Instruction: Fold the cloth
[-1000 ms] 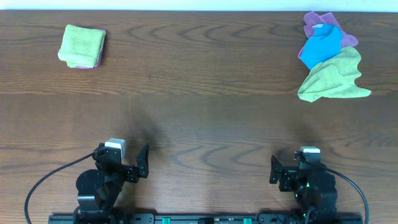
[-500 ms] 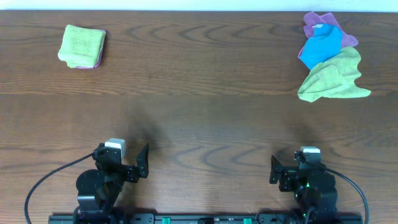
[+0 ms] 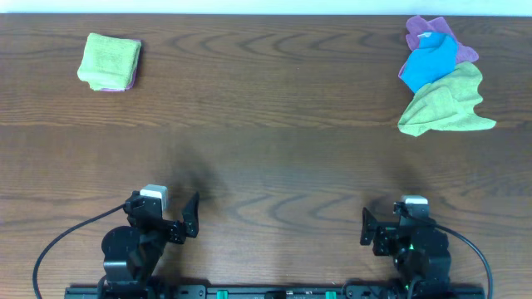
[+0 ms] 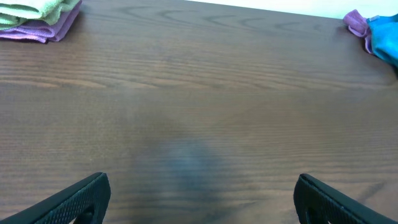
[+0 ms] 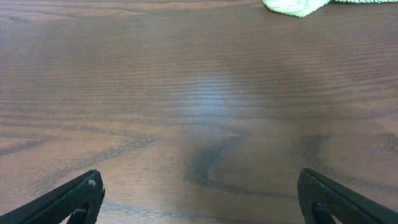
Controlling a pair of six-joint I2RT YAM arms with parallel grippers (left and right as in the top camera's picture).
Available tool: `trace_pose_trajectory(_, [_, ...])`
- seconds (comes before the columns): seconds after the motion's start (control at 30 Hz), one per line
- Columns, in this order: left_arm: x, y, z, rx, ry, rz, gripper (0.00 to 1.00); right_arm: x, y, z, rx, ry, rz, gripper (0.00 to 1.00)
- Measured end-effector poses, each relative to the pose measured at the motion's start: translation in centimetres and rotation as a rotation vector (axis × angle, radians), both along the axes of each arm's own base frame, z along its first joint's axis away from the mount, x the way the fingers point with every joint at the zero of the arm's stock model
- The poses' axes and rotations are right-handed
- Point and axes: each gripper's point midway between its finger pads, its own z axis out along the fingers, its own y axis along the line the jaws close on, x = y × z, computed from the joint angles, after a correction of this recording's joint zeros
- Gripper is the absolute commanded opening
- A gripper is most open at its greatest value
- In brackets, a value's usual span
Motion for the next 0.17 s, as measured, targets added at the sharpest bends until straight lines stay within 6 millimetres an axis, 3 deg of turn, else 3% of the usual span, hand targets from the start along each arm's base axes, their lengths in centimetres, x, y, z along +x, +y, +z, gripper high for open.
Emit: trace_pose_trajectory(0.17, [0.00,0.00,0.00,0.000,0.000,0.000,0.95,0.00,0.00,0.01,0.000,0.000,0.000,0.99])
